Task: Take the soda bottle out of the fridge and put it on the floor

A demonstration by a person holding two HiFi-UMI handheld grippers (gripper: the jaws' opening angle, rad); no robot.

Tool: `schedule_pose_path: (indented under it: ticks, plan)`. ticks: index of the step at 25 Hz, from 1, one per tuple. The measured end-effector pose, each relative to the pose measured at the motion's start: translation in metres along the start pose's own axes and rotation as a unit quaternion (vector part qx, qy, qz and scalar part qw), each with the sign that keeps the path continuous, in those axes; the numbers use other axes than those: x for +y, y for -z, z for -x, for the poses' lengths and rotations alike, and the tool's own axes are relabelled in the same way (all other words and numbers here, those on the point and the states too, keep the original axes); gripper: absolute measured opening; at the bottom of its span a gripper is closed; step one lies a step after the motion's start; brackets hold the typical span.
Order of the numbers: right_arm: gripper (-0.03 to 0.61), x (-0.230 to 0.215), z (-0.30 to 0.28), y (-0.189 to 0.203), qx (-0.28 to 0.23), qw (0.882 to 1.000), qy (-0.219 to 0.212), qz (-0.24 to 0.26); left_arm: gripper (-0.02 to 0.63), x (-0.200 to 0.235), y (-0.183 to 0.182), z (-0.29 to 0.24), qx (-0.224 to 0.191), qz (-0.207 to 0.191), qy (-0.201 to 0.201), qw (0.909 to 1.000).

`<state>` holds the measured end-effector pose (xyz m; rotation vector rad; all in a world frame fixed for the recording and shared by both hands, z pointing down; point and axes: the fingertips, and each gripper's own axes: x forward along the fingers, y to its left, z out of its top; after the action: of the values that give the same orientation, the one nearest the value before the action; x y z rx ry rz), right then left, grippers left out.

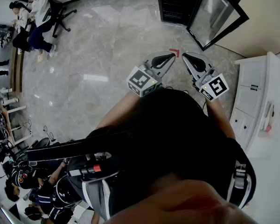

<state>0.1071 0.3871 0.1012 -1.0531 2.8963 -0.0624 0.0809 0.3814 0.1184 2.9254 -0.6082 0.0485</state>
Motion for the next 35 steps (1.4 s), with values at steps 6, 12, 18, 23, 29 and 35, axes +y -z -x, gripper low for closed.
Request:
schedule_pose_path:
  ticks: [6,12,18,23,29,35]
  plan:
    - [0.011,-0.002,-0.004,0.004,0.011,1.0,-0.004,0.003,-0.005,0.004,0.002,0.0,0.01,-0.019,-0.003,0.9998]
    - [0.011,-0.013,-0.007,0.001,0.011,1.0,0.01,0.007,-0.005,0.014,0.0,0.002,0.007,-0.018,-0.005,0.9998]
    - [0.011,-0.017,-0.016,0.006,0.017,1.0,0.017,0.001,-0.005,0.025,-0.003,0.01,0.005,-0.024,-0.006,0.9997]
    - [0.011,-0.015,-0.028,0.02,0.024,0.999,0.014,-0.021,-0.005,0.039,0.001,0.016,0.005,-0.015,-0.008,0.9998]
    - [0.011,-0.015,-0.056,0.023,0.027,0.999,0.036,-0.014,-0.005,0.066,0.0,0.029,0.005,-0.008,-0.003,0.9999]
    - [0.012,-0.023,-0.078,0.02,0.013,0.997,0.07,-0.007,-0.005,0.095,0.001,0.042,0.013,-0.012,0.011,0.9998]
